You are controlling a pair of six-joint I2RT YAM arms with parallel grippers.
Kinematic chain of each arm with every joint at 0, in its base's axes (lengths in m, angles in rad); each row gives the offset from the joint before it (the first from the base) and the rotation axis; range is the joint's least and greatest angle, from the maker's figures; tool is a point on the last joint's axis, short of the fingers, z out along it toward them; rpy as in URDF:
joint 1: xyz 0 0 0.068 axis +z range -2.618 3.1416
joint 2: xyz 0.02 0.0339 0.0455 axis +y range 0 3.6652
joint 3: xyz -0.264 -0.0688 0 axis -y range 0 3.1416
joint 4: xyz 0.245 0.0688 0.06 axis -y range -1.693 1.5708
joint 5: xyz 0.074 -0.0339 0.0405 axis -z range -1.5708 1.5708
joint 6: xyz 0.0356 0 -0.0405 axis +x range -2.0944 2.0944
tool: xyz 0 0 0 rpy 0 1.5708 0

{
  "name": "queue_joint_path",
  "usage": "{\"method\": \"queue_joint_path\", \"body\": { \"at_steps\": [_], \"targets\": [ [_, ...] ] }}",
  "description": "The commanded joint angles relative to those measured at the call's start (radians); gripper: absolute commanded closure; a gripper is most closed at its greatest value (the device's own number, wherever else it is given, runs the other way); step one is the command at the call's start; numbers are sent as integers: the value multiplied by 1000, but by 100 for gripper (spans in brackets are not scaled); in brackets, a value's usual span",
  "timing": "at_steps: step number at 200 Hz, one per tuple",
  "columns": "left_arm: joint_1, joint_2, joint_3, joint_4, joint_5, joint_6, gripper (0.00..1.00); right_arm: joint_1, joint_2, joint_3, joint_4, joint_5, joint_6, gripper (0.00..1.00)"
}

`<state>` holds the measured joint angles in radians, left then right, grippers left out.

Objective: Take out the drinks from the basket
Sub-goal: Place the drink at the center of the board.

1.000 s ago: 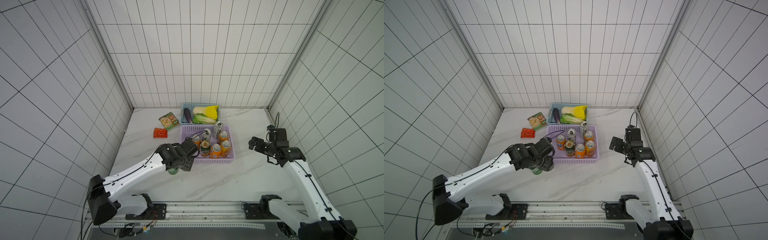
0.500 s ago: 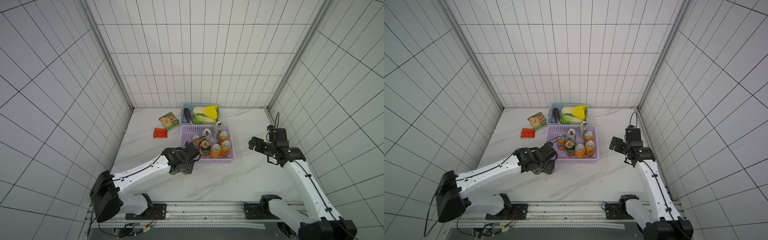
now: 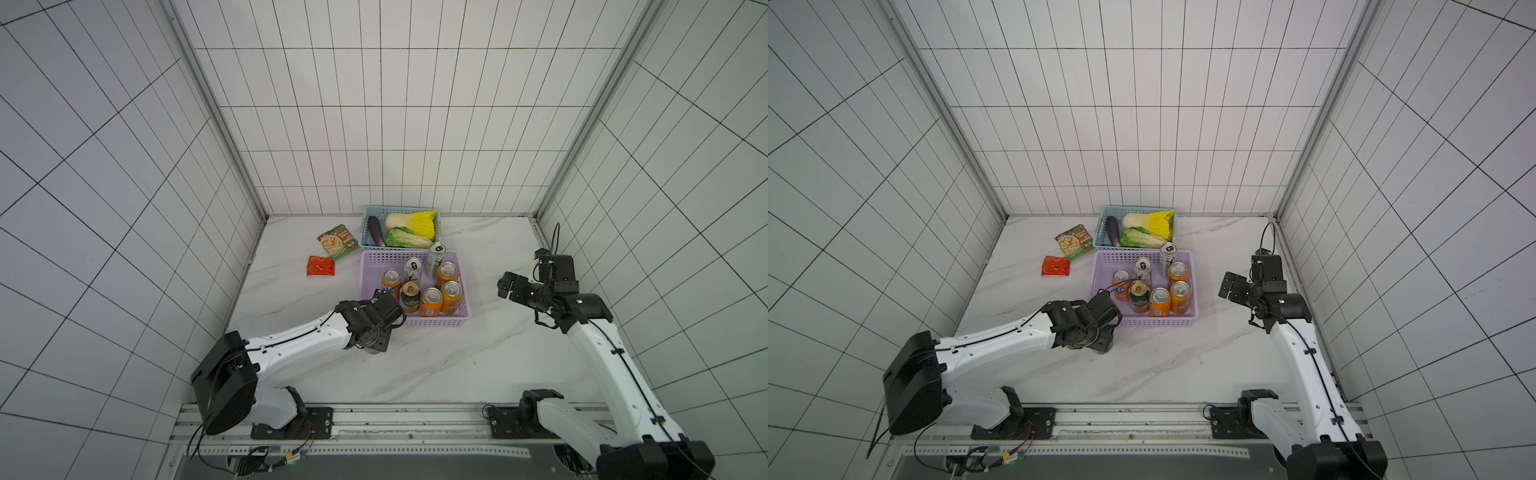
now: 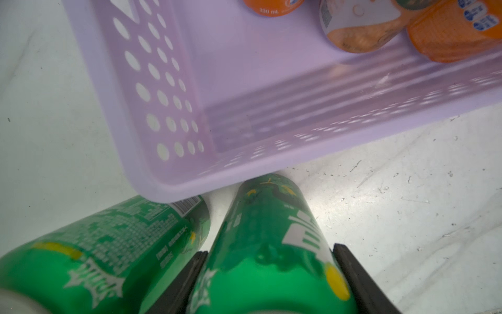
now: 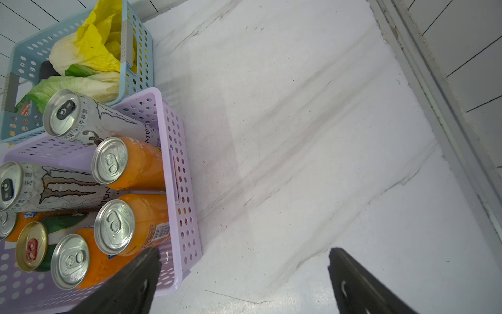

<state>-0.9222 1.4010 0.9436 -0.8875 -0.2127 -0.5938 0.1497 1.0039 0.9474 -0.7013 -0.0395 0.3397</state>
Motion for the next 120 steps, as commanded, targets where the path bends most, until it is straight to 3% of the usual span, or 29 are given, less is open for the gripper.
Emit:
{"method": "queue_joint_path", "body": {
  "at_steps": [1, 120],
  "targets": [
    [-4, 6, 4, 70, -32, -15, 41, -11, 1, 37, -13, -3, -13, 0],
    [-6, 4, 7, 58, -68, -13, 29, -11, 4, 52, -26, -30, -37, 0]
  ]
}}
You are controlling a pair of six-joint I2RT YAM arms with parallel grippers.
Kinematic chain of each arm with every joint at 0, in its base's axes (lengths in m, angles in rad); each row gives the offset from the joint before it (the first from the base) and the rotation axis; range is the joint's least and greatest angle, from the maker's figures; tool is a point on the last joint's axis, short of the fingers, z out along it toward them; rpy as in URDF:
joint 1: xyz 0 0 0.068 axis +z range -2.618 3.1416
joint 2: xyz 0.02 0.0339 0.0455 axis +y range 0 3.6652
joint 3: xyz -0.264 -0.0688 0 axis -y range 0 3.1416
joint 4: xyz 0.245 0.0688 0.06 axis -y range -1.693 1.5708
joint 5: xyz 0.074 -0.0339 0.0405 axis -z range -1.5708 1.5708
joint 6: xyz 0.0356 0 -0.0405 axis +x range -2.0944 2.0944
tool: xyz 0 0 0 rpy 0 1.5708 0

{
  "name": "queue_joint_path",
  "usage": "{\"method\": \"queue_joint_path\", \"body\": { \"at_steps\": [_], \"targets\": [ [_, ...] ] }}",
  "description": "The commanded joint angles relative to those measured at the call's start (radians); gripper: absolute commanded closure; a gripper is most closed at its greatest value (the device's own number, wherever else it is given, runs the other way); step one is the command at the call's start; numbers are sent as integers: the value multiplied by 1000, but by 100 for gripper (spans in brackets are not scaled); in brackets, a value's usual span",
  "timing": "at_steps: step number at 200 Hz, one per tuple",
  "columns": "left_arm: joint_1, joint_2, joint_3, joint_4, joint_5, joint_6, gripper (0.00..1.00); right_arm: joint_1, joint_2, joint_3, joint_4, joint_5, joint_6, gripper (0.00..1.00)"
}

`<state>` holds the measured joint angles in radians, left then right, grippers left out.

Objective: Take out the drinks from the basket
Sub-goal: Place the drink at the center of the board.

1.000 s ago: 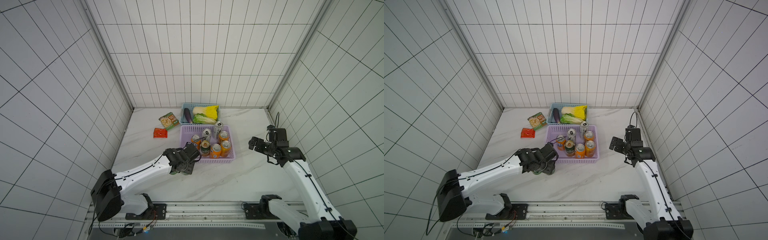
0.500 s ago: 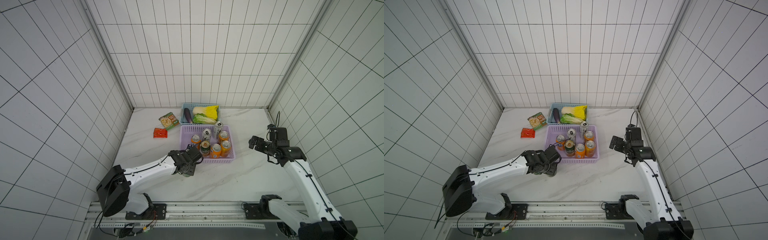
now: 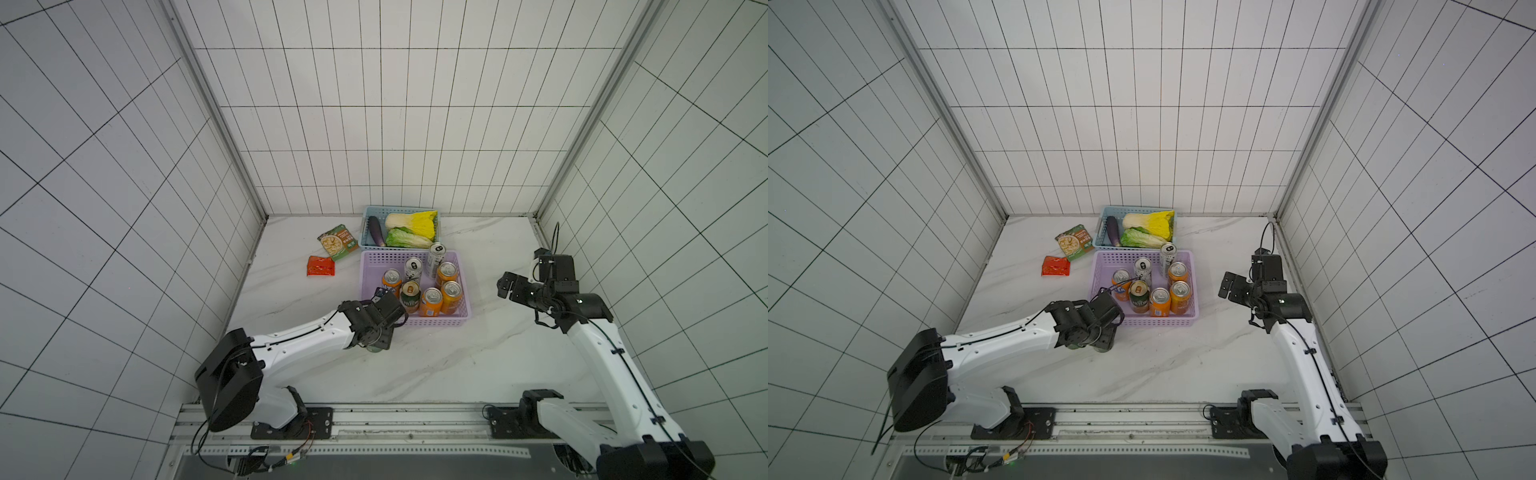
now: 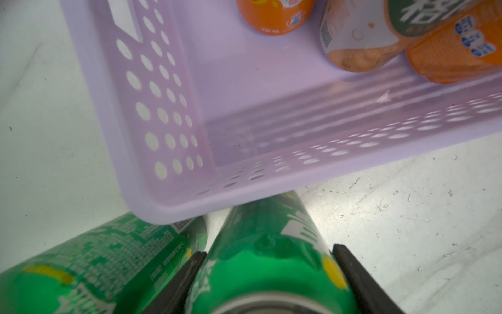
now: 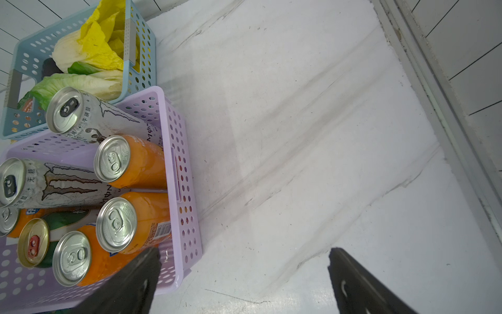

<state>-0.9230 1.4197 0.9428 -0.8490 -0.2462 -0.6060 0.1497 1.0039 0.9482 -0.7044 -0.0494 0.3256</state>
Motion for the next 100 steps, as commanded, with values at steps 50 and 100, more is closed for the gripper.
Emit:
{"method": "queue_joint_path", "body": {
  "at_steps": [50, 100],
  "targets": [
    [-5, -46, 33, -14, -41, 8, 22, -11, 13, 65, -23, -39, -34, 0],
    [-5, -96, 86, -48, -39, 47, 17, -11, 15, 84, -62, -43, -55, 1]
  ]
}}
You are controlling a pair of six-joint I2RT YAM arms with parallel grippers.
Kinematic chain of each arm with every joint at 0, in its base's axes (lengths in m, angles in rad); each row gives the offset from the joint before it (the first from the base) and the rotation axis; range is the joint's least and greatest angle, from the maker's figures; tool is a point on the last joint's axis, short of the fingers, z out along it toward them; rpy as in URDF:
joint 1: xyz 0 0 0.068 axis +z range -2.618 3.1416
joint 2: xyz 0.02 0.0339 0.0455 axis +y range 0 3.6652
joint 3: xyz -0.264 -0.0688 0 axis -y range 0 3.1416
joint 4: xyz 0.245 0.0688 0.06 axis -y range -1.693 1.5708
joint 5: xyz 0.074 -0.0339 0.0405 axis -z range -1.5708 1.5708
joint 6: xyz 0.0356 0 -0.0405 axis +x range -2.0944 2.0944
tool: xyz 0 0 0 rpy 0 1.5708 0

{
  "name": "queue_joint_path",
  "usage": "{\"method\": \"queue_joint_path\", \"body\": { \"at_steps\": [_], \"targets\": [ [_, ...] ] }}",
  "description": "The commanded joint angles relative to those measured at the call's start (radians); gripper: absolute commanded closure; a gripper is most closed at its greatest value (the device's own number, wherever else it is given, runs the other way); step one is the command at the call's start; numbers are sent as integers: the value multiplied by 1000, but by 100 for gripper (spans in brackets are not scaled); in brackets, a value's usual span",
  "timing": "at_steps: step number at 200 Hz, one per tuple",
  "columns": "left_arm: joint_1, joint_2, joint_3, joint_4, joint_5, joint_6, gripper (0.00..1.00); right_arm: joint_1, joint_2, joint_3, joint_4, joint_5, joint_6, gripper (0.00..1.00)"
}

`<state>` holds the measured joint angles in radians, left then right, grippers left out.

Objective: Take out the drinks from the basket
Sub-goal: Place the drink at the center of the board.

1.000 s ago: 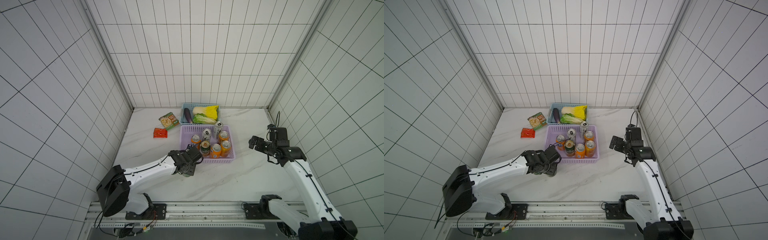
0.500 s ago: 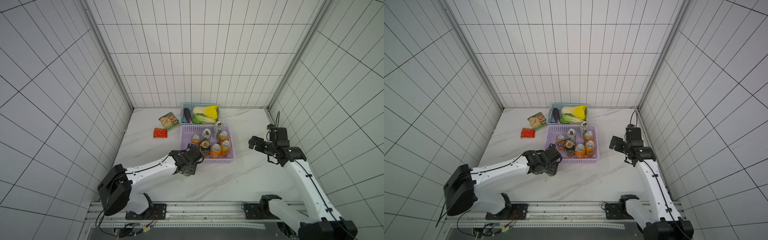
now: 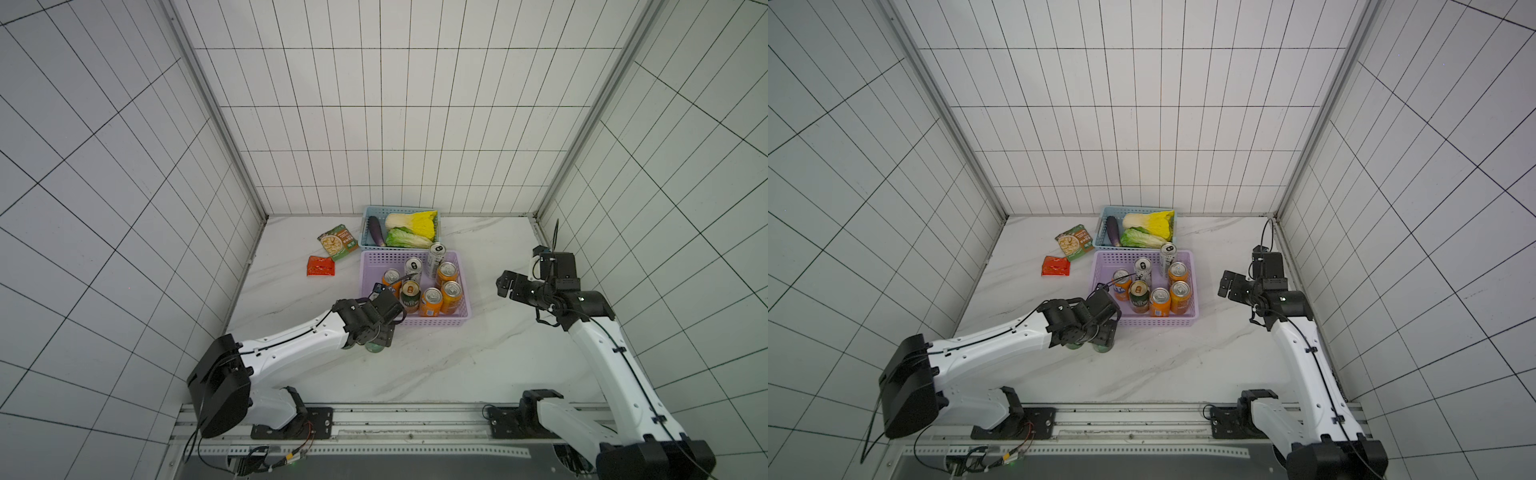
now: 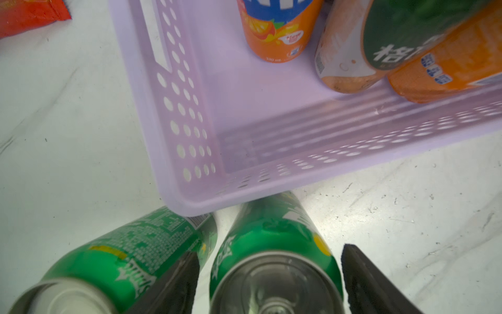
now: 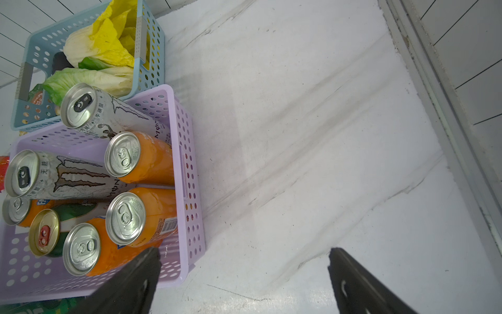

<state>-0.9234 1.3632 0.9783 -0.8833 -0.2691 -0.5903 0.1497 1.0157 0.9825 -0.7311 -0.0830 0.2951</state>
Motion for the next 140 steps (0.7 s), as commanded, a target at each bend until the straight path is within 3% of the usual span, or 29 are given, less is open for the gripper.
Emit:
{"method": "queue_joint_path", "body": {
  "at_steps": [1, 67, 140],
  "targets": [
    [-5, -41, 52, -15, -16, 32, 17, -11, 4, 51, -35, -9, -25, 0],
    [17, -82, 167, -92, -72, 119, 10, -12, 9, 79, -60, -32, -54, 1],
    [187, -34, 251, -18, 76, 256, 10, -11, 17, 91, -69, -33, -67, 0]
  ]
}}
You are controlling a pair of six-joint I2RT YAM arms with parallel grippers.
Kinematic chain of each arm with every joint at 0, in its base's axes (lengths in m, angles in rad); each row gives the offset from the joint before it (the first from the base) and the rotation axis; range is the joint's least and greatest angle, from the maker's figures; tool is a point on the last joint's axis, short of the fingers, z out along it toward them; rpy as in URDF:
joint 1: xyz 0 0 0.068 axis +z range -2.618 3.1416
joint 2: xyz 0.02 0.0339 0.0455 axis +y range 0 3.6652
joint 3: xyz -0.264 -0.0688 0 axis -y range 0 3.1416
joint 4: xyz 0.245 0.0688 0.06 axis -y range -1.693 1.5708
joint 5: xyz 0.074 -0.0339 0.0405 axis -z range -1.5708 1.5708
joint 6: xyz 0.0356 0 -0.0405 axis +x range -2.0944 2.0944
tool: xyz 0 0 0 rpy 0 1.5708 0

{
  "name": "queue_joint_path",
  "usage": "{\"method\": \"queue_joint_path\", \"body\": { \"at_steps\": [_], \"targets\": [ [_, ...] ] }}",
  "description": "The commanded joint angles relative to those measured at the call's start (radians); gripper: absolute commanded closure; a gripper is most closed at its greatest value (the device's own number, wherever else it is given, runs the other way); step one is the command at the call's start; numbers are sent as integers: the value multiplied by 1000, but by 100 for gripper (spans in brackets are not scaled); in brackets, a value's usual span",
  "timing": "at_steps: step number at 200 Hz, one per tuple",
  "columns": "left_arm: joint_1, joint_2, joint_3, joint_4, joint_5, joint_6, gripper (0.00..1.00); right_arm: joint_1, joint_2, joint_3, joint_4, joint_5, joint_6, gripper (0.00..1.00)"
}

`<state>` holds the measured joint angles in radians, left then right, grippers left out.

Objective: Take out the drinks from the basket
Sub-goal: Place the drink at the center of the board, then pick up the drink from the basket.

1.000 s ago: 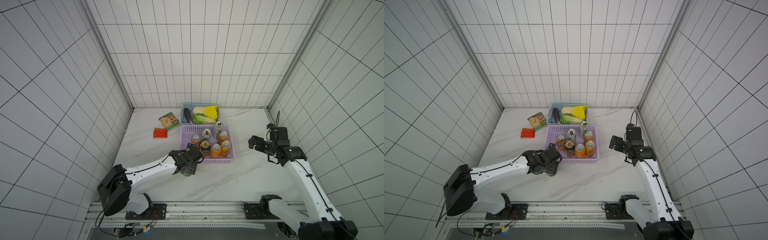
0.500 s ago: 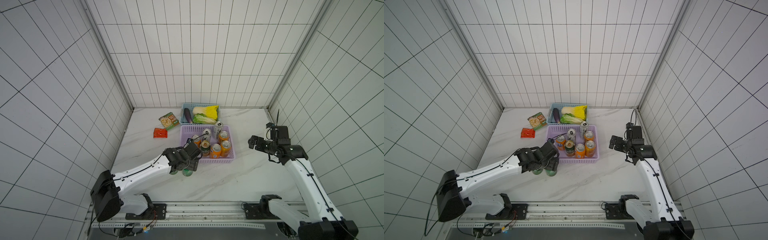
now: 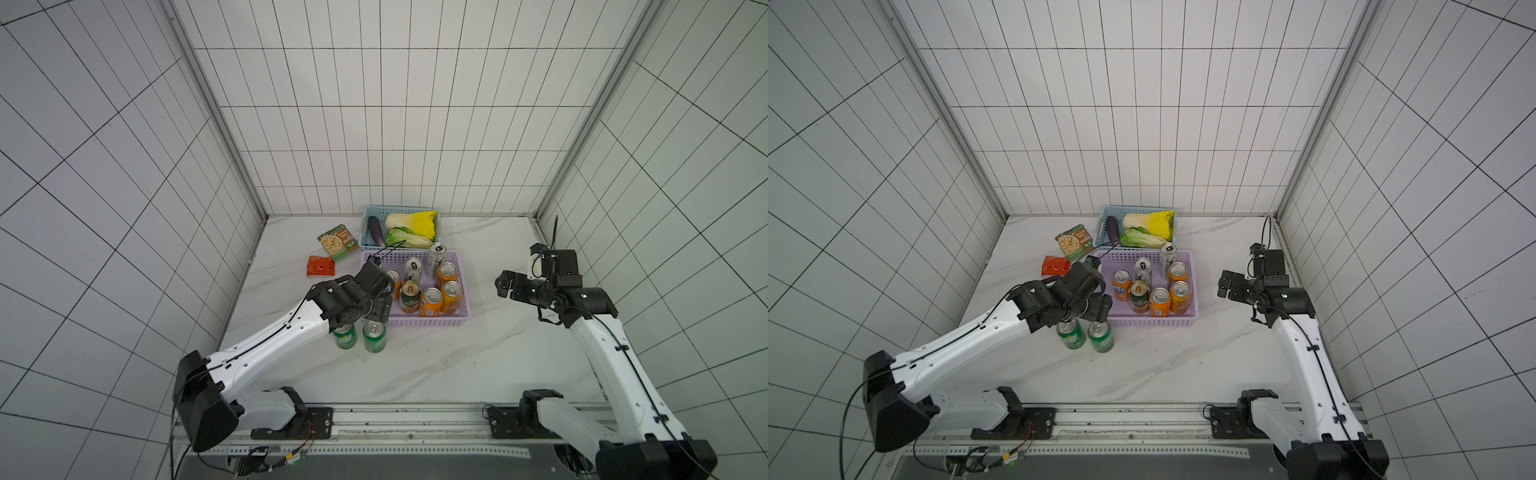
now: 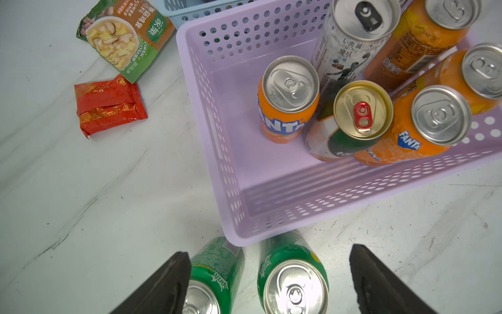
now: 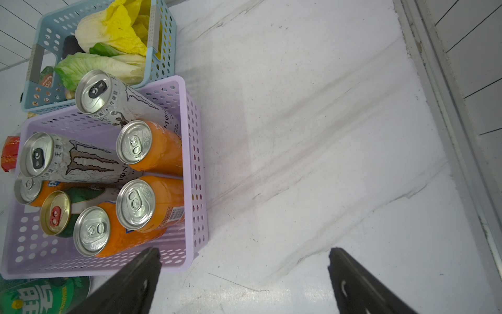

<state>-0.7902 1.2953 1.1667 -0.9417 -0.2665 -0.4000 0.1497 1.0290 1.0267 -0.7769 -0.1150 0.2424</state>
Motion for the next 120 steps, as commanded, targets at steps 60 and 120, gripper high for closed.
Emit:
{"method": "queue_joint_path", "body": {
  "at_steps": [60, 120],
  "targets": [
    [133, 251, 222, 49, 133, 136, 16, -10, 5, 44, -22, 7, -15, 0],
    [166, 483, 392, 12, 155, 158, 19, -10, 6, 31, -22, 15, -17, 0]
  ]
}}
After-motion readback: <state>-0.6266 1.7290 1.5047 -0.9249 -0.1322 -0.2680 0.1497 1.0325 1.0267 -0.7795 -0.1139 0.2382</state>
